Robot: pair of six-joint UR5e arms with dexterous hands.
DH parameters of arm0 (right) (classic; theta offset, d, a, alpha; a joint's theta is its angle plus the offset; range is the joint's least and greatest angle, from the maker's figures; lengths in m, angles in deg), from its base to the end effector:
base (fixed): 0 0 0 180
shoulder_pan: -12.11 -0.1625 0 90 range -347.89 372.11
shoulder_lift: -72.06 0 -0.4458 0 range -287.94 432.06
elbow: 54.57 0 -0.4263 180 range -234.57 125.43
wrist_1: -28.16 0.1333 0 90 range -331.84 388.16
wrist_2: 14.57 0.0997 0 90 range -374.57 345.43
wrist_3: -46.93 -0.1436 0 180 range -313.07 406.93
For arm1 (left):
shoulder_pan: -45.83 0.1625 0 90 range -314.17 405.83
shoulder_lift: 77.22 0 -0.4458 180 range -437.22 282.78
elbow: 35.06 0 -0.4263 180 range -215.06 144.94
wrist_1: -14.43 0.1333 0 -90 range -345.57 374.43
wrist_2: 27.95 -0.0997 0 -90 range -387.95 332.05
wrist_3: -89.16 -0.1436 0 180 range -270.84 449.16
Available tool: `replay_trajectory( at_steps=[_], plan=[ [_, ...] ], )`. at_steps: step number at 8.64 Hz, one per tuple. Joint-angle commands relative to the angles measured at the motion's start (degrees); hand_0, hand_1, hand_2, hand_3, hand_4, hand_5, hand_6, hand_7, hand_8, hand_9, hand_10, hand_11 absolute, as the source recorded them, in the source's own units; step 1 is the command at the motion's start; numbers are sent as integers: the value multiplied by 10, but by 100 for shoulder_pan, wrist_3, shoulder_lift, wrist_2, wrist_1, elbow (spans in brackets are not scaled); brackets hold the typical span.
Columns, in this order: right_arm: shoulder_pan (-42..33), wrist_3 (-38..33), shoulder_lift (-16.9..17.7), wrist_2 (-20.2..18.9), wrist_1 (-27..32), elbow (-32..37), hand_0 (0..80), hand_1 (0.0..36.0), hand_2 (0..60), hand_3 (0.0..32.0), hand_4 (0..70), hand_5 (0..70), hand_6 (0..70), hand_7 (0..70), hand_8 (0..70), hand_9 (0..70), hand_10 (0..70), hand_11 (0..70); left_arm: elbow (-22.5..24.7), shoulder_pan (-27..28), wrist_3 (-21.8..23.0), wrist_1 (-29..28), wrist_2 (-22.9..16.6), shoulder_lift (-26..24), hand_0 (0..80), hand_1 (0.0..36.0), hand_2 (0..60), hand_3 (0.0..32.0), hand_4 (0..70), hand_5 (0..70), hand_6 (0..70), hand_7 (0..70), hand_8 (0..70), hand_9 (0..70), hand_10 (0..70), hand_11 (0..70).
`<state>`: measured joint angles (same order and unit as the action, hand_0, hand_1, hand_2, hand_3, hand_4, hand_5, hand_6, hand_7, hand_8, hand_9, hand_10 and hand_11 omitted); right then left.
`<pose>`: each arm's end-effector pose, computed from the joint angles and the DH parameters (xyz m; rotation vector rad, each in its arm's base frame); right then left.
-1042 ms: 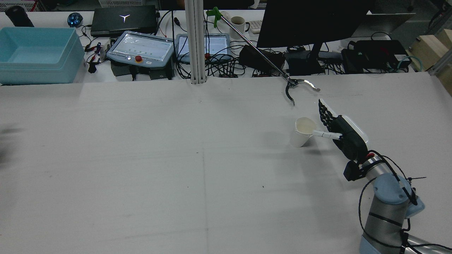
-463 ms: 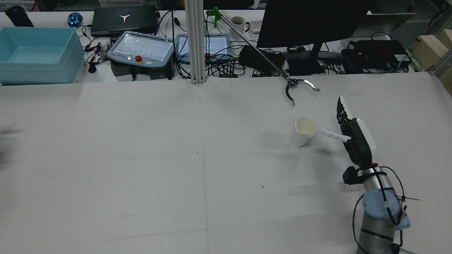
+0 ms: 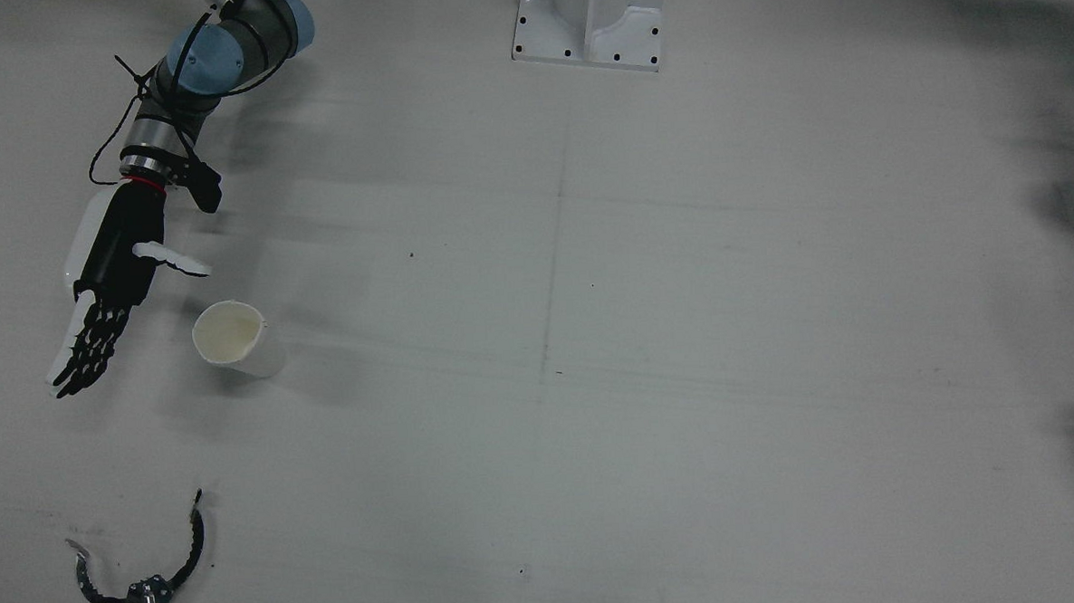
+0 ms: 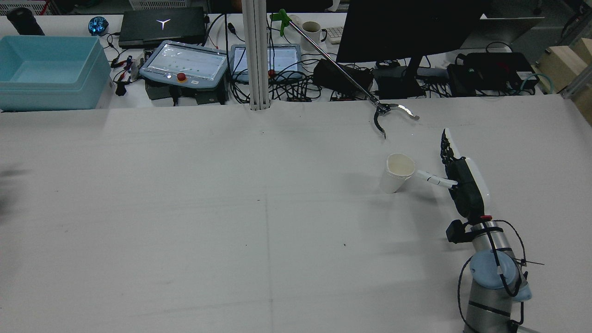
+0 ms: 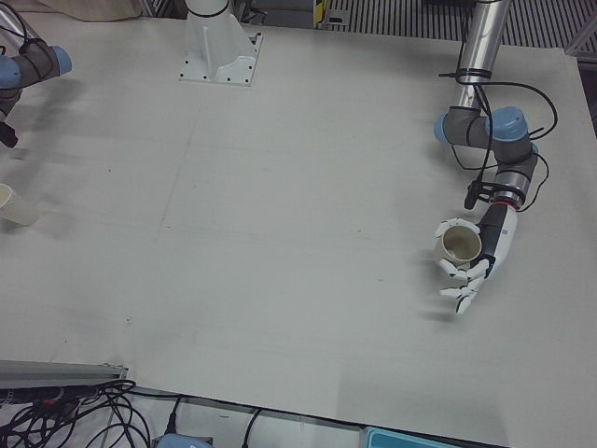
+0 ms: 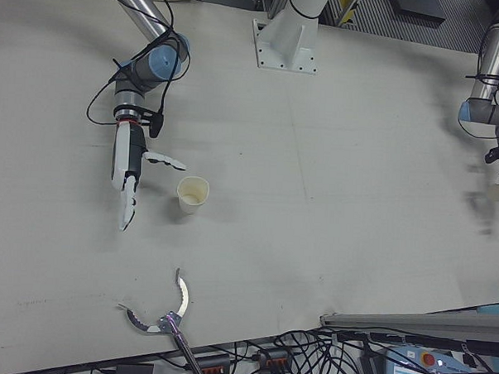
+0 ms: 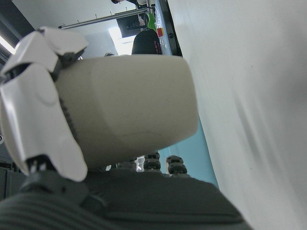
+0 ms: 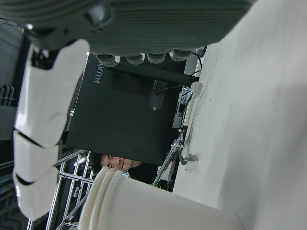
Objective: Pour water
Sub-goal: 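Wrap the right hand fingers around the middle paper cup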
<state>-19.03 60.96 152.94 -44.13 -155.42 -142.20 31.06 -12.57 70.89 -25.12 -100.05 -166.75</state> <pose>-0.3546 -0.5159 0.6482 0.2437 -2.1574 2.1052 0.1333 -0.5552 0.8444 0.0080 2.2825 -1.7215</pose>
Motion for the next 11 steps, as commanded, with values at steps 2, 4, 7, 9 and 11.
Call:
replay_trajectory(
  at_steps=[2,4,7,9,11],
  plan=[
    [12,197,-63,-58,6,9,517,214,114,0,0,44,0,0,0,0,0,0,-11,13,-1,87,3,-21,456,202,580,0,393,698,168,293,58,115,46,73],
    [47,293,-98,-58,6,18,520,214,113,0,0,46,0,0,0,0,0,0,-29,5,-10,113,3,-38,457,203,578,0,395,697,168,293,58,115,46,73],
    [82,399,-247,-66,15,148,517,211,115,0,0,53,0,0,0,0,0,5,-29,5,-10,114,3,-38,456,203,575,0,391,692,167,290,57,114,46,74],
    [126,408,-397,-58,15,290,514,209,116,0,3,53,0,0,0,0,0,9,-20,5,-1,105,3,-4,456,204,580,0,390,692,166,288,57,113,46,74],
    [126,495,-415,-58,24,290,511,206,119,0,5,60,0,0,0,0,0,11,-12,5,-1,105,3,-12,456,209,600,0,392,696,165,286,58,113,46,74]
  ],
)
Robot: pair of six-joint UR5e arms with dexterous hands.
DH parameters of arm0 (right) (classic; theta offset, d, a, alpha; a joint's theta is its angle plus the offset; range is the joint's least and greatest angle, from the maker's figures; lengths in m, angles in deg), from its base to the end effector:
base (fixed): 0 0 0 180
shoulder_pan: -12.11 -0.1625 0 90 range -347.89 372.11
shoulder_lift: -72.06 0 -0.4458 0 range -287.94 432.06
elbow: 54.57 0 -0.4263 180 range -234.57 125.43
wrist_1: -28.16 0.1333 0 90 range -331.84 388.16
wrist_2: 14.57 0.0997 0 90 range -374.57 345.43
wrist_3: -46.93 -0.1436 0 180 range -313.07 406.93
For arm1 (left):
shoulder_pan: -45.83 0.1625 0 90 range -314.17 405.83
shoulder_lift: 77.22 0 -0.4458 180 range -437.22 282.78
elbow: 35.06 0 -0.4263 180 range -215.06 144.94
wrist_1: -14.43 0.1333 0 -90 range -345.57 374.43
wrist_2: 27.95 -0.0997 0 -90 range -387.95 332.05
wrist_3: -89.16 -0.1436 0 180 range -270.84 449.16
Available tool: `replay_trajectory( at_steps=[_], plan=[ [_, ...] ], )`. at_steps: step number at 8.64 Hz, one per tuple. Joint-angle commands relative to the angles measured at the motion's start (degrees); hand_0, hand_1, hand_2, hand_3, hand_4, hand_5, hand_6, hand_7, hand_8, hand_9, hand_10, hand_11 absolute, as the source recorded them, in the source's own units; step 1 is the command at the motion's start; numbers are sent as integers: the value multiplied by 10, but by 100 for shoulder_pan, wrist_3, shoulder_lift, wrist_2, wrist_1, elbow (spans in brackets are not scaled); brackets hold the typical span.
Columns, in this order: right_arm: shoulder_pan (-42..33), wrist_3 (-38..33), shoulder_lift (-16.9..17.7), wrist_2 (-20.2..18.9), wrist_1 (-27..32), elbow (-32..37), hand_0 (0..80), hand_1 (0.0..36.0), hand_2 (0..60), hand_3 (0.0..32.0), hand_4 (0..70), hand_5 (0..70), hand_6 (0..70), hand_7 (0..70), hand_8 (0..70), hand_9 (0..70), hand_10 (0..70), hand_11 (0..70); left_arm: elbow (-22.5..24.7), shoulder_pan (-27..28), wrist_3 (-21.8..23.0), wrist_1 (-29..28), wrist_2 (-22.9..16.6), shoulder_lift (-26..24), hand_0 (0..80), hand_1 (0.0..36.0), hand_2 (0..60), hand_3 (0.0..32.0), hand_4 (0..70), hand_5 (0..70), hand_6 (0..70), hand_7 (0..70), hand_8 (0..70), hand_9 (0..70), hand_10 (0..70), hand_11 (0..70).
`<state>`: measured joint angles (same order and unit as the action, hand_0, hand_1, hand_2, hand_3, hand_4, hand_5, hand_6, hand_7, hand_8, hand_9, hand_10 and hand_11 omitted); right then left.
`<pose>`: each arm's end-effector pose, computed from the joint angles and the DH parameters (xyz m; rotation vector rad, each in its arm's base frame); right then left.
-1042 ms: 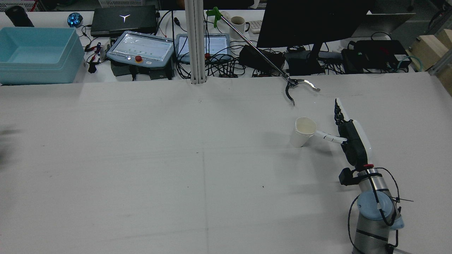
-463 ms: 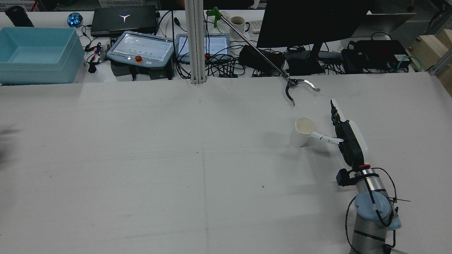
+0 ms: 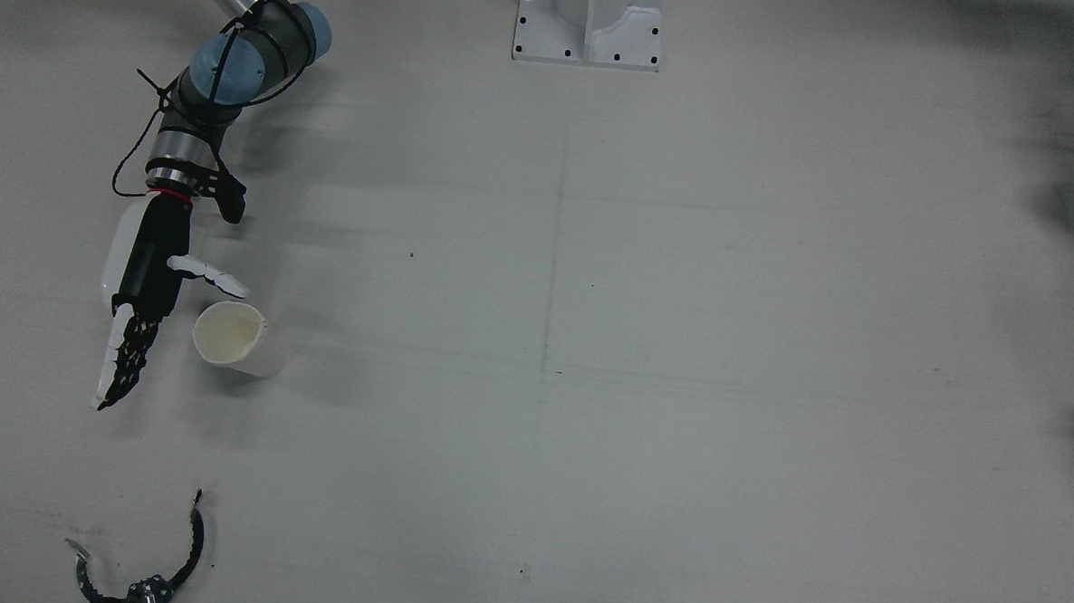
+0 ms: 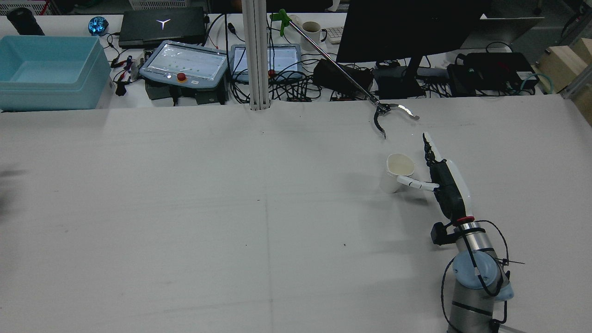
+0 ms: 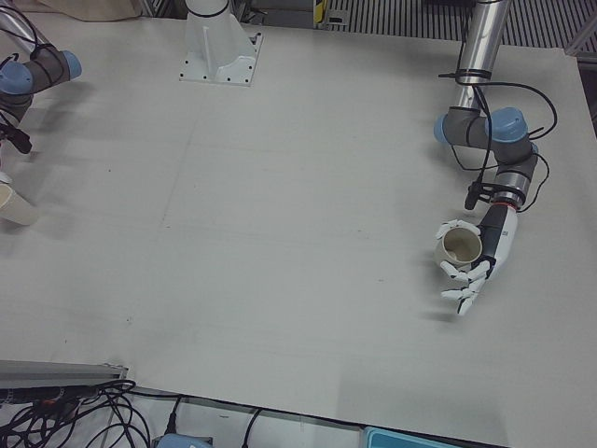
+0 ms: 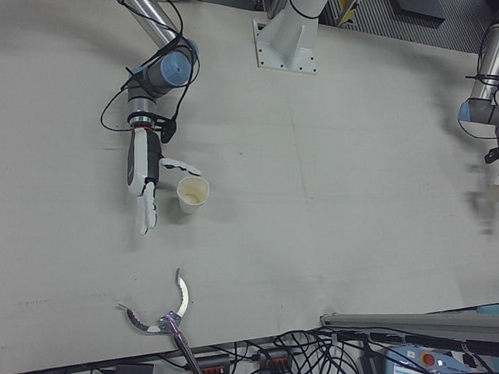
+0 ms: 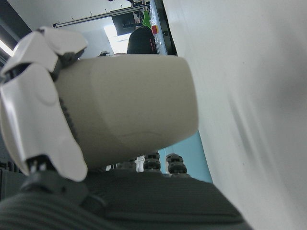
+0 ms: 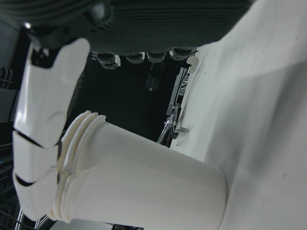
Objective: Pour water
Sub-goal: 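Close the right hand firmly on the middle paper cup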
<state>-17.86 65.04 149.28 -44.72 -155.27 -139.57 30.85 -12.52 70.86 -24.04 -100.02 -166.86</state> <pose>-0.3916 -0.5230 0.6335 0.2659 -2.1291 2.0490 0.1333 -0.5545 0.8484 0.0138 2.2593 -1.7369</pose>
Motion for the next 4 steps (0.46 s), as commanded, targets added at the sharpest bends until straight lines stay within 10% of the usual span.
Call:
replay_trajectory(
  at_steps=[1,4],
  plan=[
    [8,106,-92,-8,9,36,511,205,120,0,10,61,0,0,0,0,0,15,10,0,-7,-3,0,7,454,217,600,0,392,700,164,284,59,113,46,75],
    [26,290,-163,1,9,36,509,203,125,0,22,64,2,0,0,0,0,20,19,0,1,-3,0,8,450,223,600,0,392,700,164,282,58,112,45,73]
  ],
)
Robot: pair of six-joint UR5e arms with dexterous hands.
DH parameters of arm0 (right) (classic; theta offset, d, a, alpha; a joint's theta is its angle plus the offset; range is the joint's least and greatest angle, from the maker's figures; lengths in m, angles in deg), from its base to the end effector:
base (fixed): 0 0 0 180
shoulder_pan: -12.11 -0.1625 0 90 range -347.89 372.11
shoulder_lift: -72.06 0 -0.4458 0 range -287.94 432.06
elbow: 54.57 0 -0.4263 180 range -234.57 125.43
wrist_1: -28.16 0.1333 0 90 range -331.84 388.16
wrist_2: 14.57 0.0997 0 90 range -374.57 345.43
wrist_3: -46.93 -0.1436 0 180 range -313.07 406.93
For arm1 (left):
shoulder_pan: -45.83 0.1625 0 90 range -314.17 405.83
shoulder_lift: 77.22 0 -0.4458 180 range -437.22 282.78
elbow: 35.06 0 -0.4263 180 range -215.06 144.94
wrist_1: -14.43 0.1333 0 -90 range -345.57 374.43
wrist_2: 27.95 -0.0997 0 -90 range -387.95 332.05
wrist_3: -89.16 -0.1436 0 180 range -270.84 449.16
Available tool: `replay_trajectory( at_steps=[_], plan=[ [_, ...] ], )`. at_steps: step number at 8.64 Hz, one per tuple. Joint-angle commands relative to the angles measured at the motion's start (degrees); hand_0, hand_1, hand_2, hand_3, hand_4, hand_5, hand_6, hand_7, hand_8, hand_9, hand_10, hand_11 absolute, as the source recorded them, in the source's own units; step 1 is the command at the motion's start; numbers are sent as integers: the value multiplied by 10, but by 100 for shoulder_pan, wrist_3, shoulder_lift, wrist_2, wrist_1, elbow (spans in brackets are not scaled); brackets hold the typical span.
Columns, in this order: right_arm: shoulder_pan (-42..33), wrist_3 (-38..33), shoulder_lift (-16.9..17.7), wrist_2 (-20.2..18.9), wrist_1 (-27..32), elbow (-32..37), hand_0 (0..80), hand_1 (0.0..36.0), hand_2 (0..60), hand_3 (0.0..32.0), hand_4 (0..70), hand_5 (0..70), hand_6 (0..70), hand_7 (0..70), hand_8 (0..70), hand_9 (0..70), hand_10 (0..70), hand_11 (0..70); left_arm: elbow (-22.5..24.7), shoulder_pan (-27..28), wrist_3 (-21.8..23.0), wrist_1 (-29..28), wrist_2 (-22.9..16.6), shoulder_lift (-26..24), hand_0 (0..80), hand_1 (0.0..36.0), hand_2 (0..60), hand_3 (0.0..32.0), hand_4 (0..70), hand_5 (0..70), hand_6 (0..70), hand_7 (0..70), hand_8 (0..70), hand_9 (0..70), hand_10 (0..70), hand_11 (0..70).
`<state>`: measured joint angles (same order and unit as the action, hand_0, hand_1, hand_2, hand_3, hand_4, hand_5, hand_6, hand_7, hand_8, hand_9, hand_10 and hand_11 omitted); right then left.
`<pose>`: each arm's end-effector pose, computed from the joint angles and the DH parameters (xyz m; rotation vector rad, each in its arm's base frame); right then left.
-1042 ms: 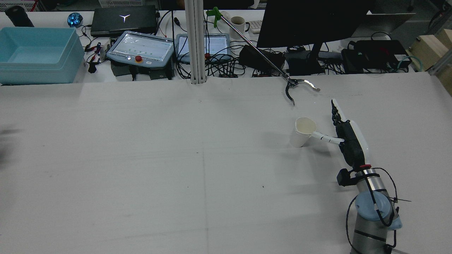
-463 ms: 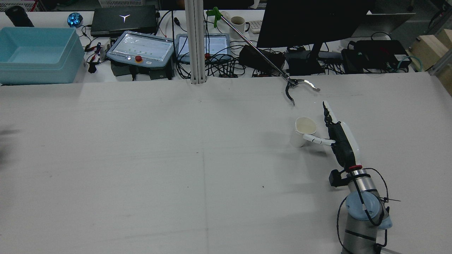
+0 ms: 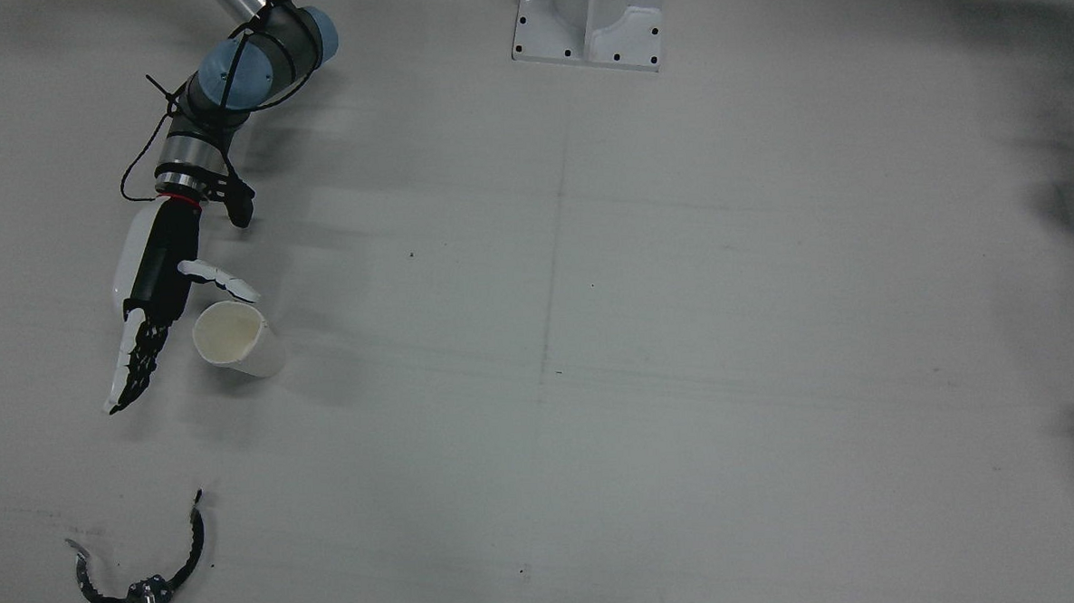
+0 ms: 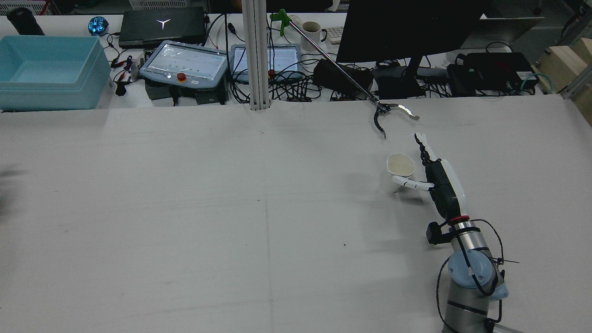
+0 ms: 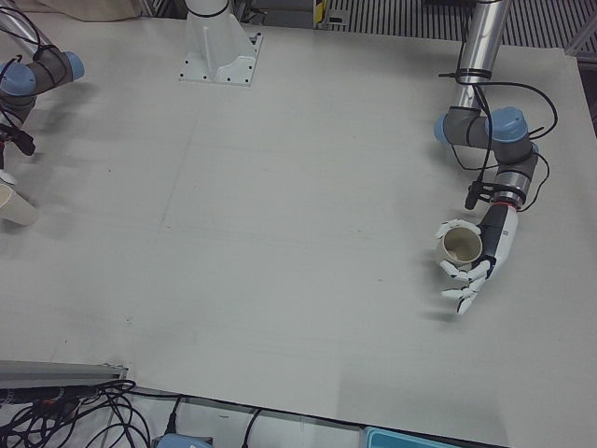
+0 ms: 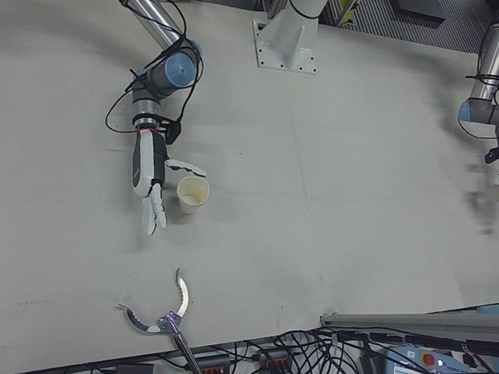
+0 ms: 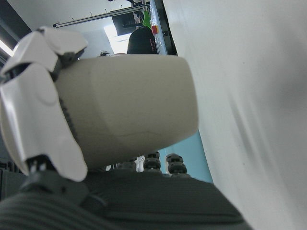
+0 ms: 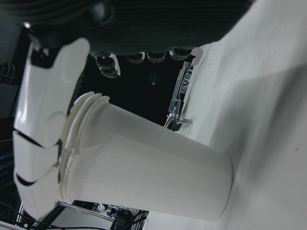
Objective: Pour water
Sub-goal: 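Close the right hand firmly on the middle paper cup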
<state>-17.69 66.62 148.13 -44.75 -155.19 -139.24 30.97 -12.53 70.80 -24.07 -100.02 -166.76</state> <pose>-0.4013 -0.5265 0.6241 0.2779 -2.1289 2.0318 0.1328 -0.5540 0.8481 0.0149 2.2599 -1.7358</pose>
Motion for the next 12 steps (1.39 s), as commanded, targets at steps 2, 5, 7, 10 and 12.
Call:
replay_trajectory(
  at_steps=[2,5,7,10,12],
  plan=[
    [9,219,-48,13,9,12,511,206,131,0,40,66,7,0,0,0,3,25,7,0,-2,0,0,7,453,224,600,0,396,700,165,283,57,112,45,72],
    [9,395,-48,13,27,56,509,203,137,0,53,64,14,0,0,0,10,34,7,0,-2,9,0,7,453,226,600,0,394,700,165,283,57,112,44,71],
    [9,395,-179,13,114,380,505,200,137,0,57,64,15,0,0,0,14,40,7,0,7,9,0,16,453,224,600,0,396,700,165,283,56,110,44,71],
    [9,387,-338,13,176,478,502,193,130,0,57,70,15,0,0,0,13,38,7,0,7,18,0,7,454,226,600,0,395,700,165,280,56,110,44,71],
    [9,387,-356,22,185,469,485,165,118,0,75,80,34,16,0,0,17,41,7,-9,7,18,0,7,453,226,600,0,394,700,166,281,56,109,45,72]
  ],
)
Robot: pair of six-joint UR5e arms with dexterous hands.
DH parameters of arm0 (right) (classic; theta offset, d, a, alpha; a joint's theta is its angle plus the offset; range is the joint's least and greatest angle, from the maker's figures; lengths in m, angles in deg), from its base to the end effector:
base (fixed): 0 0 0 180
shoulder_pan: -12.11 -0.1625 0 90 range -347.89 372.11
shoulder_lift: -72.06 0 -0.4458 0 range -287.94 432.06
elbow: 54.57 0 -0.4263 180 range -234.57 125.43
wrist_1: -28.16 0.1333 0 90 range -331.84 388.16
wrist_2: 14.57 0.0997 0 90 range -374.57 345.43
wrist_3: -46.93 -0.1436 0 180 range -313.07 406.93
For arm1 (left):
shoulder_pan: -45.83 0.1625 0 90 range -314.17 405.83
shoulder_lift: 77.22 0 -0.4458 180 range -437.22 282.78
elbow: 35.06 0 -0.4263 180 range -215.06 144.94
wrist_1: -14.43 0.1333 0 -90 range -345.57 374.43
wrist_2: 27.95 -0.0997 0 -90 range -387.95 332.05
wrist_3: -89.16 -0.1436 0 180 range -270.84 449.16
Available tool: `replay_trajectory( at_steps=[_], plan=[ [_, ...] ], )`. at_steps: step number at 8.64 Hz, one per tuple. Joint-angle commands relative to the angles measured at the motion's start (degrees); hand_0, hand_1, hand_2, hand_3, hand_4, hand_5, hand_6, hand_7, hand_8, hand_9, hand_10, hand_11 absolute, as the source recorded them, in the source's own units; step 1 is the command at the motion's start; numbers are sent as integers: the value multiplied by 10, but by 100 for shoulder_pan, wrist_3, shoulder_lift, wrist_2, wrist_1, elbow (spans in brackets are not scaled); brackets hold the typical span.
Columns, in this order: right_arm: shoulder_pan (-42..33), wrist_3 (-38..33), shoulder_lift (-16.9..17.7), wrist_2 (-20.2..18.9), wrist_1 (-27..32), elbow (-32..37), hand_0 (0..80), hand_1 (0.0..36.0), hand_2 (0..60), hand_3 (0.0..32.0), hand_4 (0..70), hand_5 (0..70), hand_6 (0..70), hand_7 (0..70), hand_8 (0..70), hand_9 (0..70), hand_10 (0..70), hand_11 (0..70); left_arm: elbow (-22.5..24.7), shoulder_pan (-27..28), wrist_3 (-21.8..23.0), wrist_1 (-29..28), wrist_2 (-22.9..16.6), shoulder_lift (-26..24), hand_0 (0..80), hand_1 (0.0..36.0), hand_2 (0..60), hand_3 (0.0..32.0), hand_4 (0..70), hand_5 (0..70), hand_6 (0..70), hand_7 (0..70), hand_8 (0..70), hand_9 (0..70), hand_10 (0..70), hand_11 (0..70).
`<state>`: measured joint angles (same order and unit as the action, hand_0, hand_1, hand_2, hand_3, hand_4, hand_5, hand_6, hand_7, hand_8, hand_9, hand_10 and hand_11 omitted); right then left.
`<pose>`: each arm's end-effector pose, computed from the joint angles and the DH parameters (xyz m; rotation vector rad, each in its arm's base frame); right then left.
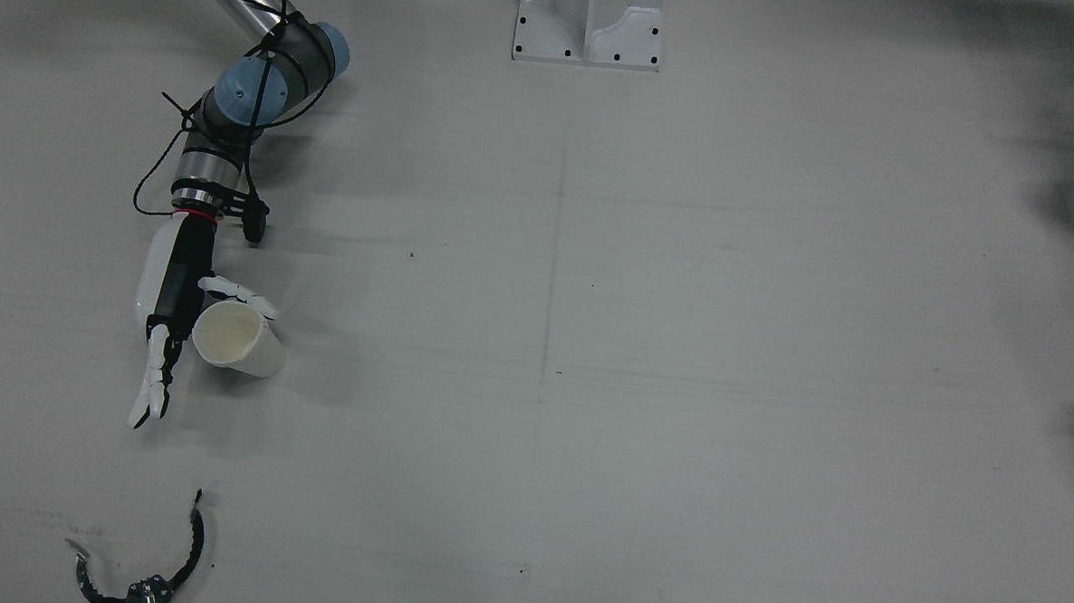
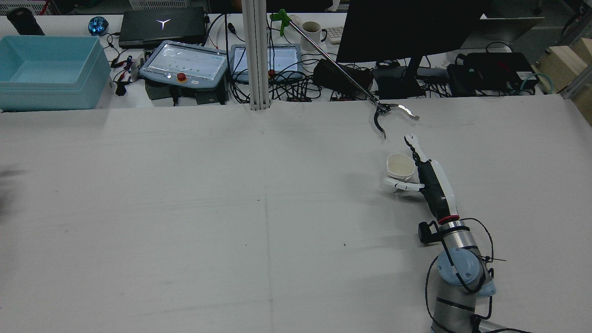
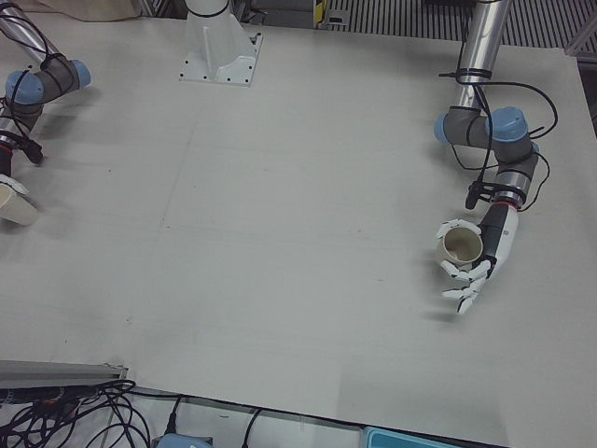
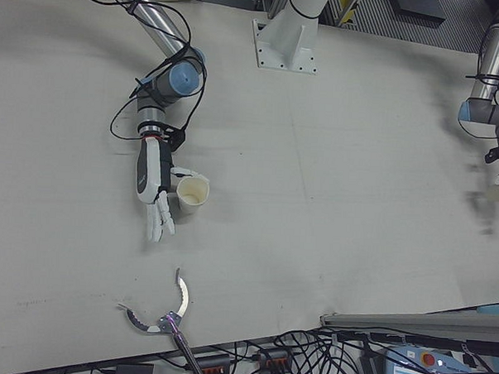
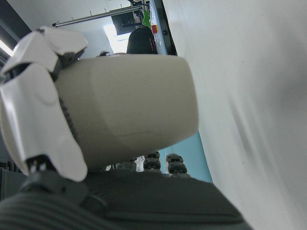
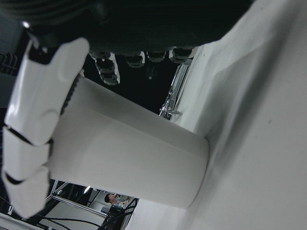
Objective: Pour water
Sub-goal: 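Close the right hand firmly on the middle paper cup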
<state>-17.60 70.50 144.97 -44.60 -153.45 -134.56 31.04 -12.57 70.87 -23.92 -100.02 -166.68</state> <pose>-0.4239 -0.5385 0.6285 0.3434 -2.0942 1.9953 0.1320 -0.5534 0.8486 0.0151 2.2575 -1.7389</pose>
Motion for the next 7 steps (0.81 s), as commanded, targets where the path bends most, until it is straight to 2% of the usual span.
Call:
replay_trajectory(
  at_steps=[1,2,3,4,5,7],
  plan=[
    [9,-10,-40,6,11,1,469,134,102,0,106,199,53,37,0,0,24,47,-9,-5,0,3,0,7,453,226,600,0,393,700,166,282,56,110,44,71],
    [17,-10,-49,15,11,1,463,112,97,0,214,414,57,55,1,0,50,80,-9,-5,0,-6,0,42,453,225,600,0,393,700,166,282,55,109,43,70],
    [35,-10,-75,6,11,1,464,97,122,0,435,547,64,68,2,0,65,97,-9,-14,0,-15,0,43,451,223,600,0,391,700,165,281,55,108,44,70],
    [44,-10,-75,6,11,1,459,80,143,0,639,641,89,106,7,7,82,116,-9,-14,0,-15,0,51,450,224,600,0,390,698,164,278,54,107,44,71],
    [44,-10,-75,6,11,1,462,83,164,0,700,685,92,109,8,7,89,125,0,-14,0,-23,0,51,452,222,600,0,391,699,164,277,53,105,43,70],
    [53,-19,-75,6,11,-16,464,94,191,0,700,675,88,106,7,7,89,125,0,-23,9,-32,0,60,453,222,600,0,392,700,164,277,54,105,44,71]
  ],
)
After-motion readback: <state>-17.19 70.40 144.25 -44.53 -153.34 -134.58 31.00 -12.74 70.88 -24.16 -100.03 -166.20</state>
